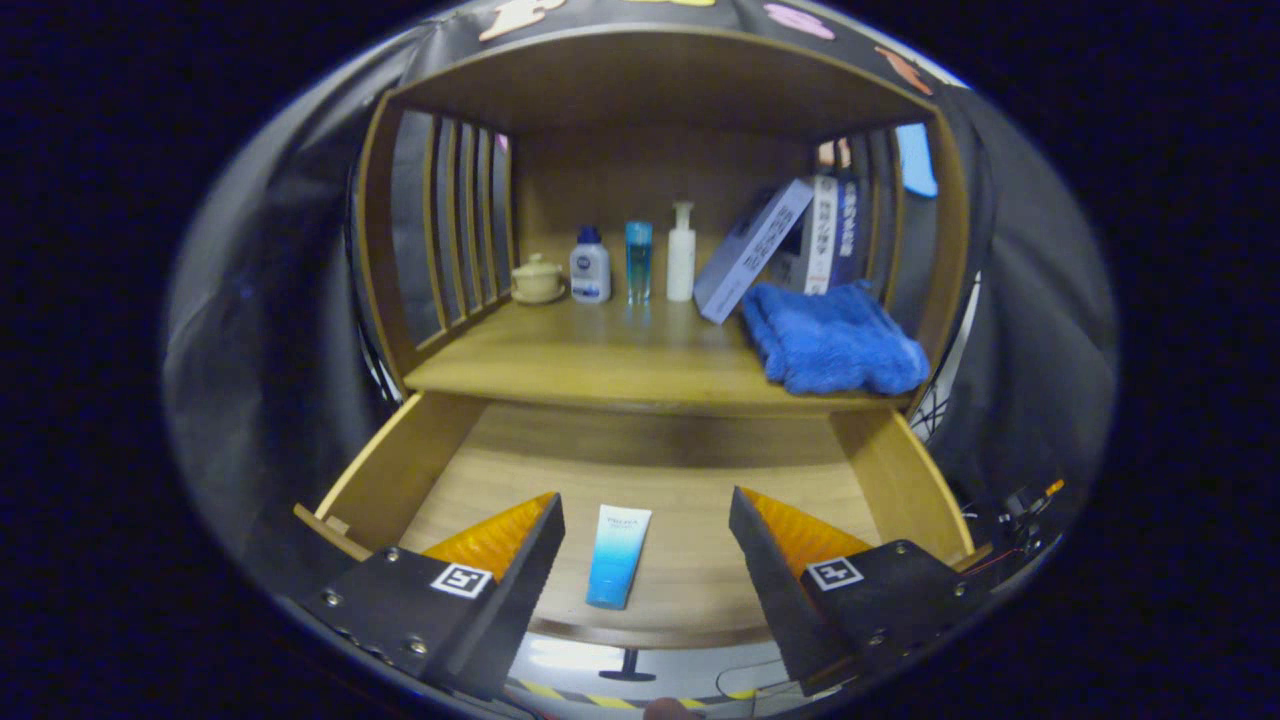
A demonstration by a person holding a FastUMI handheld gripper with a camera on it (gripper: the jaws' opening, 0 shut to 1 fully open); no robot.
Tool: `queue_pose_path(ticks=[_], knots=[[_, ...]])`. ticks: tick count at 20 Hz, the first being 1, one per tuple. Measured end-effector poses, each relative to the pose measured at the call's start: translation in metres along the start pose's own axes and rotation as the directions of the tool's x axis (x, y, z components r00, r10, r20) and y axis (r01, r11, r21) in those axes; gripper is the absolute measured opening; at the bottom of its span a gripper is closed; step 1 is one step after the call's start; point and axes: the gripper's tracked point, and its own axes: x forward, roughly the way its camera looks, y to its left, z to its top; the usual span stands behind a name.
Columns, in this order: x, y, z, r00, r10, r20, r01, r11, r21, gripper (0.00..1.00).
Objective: Pull open the drawer, take out the items inside it, and place them on the countertop above the cabinet.
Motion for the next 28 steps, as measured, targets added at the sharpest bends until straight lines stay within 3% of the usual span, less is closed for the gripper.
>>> queue_pose_path(ticks=[4, 7, 9, 12, 14, 16, 17, 18, 20, 25, 28], knots=[[0.048, 0.011, -0.037, 0.973, 0.013, -0.230, -0.007, 1.000, 0.028, 0.99], [0.066, 0.007, -0.068, 0.934, -0.026, -0.358, 0.043, 0.998, 0.039, 0.99], [0.070, 0.013, -0.079, 0.908, 0.017, -0.419, 0.014, 0.997, 0.072, 0.99], [0.071, 0.014, -0.092, 0.865, 0.029, -0.500, 0.039, 0.991, 0.124, 0.85], [0.070, 0.016, -0.100, 0.837, 0.031, -0.546, 0.049, 0.990, 0.131, 0.88], [0.066, 0.014, -0.115, 0.778, 0.018, -0.628, 0.038, 0.996, 0.075, 0.72], [0.070, 0.010, -0.106, 0.798, -0.005, -0.603, 0.043, 0.998, 0.049, 0.64], [0.075, 0.006, -0.116, 0.778, -0.042, -0.626, 0.054, 0.999, -0.001, 0.56], [0.069, -0.004, -0.110, 0.799, -0.095, -0.594, 0.069, 0.995, -0.067, 0.41], [0.074, 0.005, -0.088, 0.904, 0.021, -0.426, 0.011, 0.997, 0.073, 0.40], [0.060, 0.000, -0.066, 0.957, 0.042, -0.288, -0.025, 0.998, 0.061, 0.40]])
